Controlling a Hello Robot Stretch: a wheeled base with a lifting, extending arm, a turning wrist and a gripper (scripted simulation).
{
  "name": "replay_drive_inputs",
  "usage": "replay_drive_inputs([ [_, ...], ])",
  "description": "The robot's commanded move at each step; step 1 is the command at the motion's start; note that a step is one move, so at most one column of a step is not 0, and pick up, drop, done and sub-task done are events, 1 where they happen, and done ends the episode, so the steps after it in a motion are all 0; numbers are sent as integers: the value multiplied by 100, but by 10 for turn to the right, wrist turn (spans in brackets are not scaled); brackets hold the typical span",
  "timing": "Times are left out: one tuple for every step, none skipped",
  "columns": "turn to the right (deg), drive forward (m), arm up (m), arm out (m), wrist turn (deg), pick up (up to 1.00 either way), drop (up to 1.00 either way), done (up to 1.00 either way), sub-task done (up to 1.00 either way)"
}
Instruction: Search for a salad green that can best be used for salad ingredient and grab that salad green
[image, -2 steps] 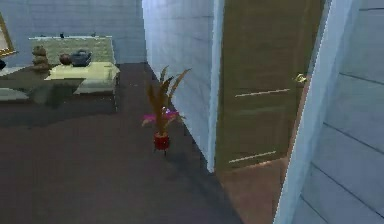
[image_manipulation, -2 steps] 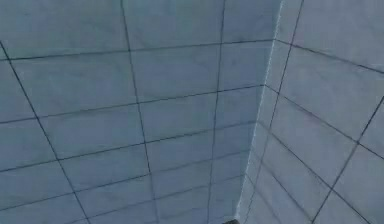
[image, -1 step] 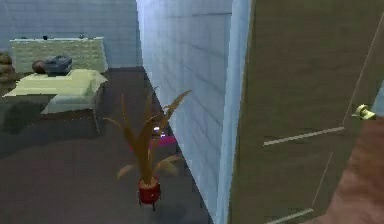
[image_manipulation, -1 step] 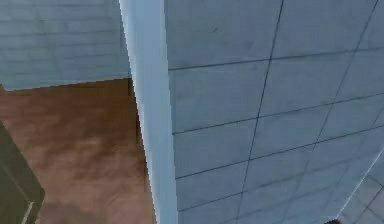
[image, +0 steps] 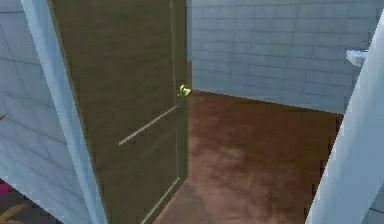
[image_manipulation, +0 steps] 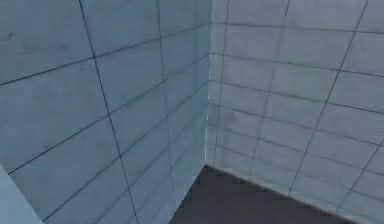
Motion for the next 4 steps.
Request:
replay_drive_inputs([
  [0,40,0,0,0,0,0,0,0],
  [180,0,0,0,0,0,0,0,0],
  [0,100,0,0,0,0,0,0,0],
  [150,0,0,0,0,0,0,0,0],
])
